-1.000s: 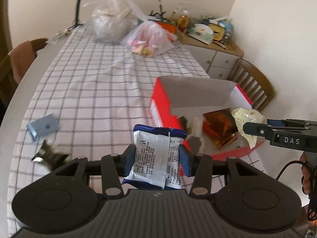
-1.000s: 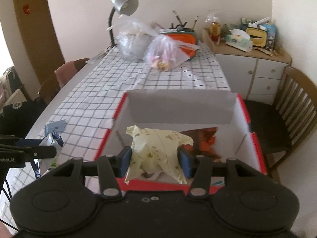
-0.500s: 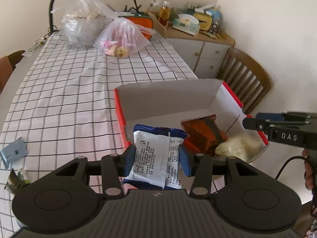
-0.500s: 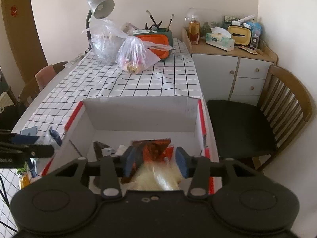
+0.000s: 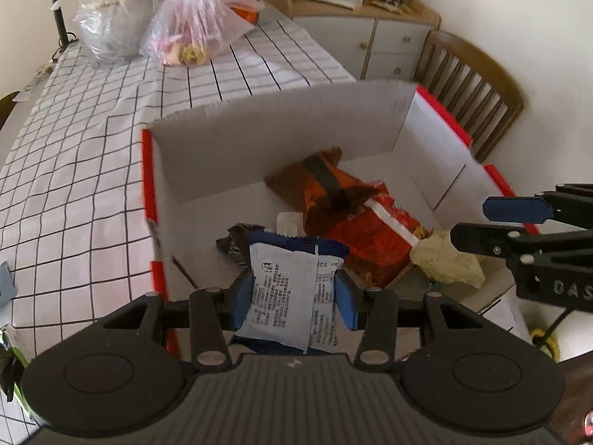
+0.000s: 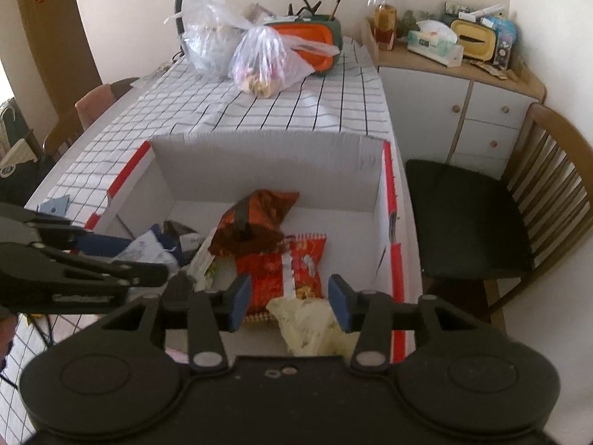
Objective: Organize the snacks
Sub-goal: 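Open the left gripper to drop the white packet while the right gripper releases the cream bag in the box, then move both grippers back from the box toward the black and green snack packs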
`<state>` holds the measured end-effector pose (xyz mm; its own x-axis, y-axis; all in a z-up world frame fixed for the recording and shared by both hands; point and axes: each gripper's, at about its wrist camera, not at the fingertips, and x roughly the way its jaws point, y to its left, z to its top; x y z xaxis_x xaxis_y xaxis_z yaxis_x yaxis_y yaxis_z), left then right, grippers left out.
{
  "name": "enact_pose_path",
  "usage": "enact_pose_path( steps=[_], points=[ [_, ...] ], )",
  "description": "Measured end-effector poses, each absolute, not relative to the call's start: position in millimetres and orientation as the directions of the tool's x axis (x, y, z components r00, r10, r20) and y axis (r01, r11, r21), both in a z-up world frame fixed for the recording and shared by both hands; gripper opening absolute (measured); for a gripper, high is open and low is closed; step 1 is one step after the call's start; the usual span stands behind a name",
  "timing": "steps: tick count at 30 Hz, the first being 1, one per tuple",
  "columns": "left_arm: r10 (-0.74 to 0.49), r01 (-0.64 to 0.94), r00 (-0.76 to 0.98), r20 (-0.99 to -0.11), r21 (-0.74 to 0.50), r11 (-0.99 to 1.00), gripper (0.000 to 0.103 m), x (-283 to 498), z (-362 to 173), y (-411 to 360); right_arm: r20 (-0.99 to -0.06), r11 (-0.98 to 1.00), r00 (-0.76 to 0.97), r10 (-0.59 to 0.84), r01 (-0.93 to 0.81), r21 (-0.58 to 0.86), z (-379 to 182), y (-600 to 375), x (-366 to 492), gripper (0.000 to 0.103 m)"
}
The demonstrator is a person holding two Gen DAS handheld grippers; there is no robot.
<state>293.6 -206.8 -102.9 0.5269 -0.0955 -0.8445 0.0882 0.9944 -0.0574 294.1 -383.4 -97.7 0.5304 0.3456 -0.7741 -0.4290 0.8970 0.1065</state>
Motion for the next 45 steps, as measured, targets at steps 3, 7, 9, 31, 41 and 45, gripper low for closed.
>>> enact_pose_path(
  steps=[3,7,9,31,41,45],
  points=[
    [-0.083,0.091,0.516,-0.853,-0.041,0.995,0.046,297.8,-109.2,-212.1,-0.781,0.891,0.517,0.350,-0.440,0.108,-102.9,-381.0,293.1,0.046],
    [-0.074,0.095,0.512,-0.856,-0.029,0.995,0.046,300.5,-111.8,-216.9,-0.786,0.885,0.504,0.357,-0.452,0.112,-106.9,-379.3,291.7,0.049],
    [-0.071,0.089,0.512,-0.856,-0.029,0.996,0.046,300.2,-111.3,-217.0,-0.787,0.883,0.500,0.362,-0.453,0.119,-107.3,-379.5,291.4,0.051],
    [-0.092,0.026,0.632,-0.769,-0.098,0.995,0.066,247.7,-58.9,-198.4,-0.702,0.840,0.537,0.468,-0.517,0.164,-62.4,-379.2,258.1,0.074],
    [-0.074,-0.009,0.694,-0.717,-0.111,0.994,0.072,208.3,-36.3,-180.3,-0.652,0.799,0.538,0.535,-0.573,0.183,-42.8,-362.4,235.2,0.087],
    [-0.063,-0.027,0.710,-0.701,-0.116,0.993,0.073,192.6,-30.9,-167.9,-0.636,0.781,0.531,0.559,-0.596,0.189,-37.8,-349.1,226.8,0.092]
  ],
)
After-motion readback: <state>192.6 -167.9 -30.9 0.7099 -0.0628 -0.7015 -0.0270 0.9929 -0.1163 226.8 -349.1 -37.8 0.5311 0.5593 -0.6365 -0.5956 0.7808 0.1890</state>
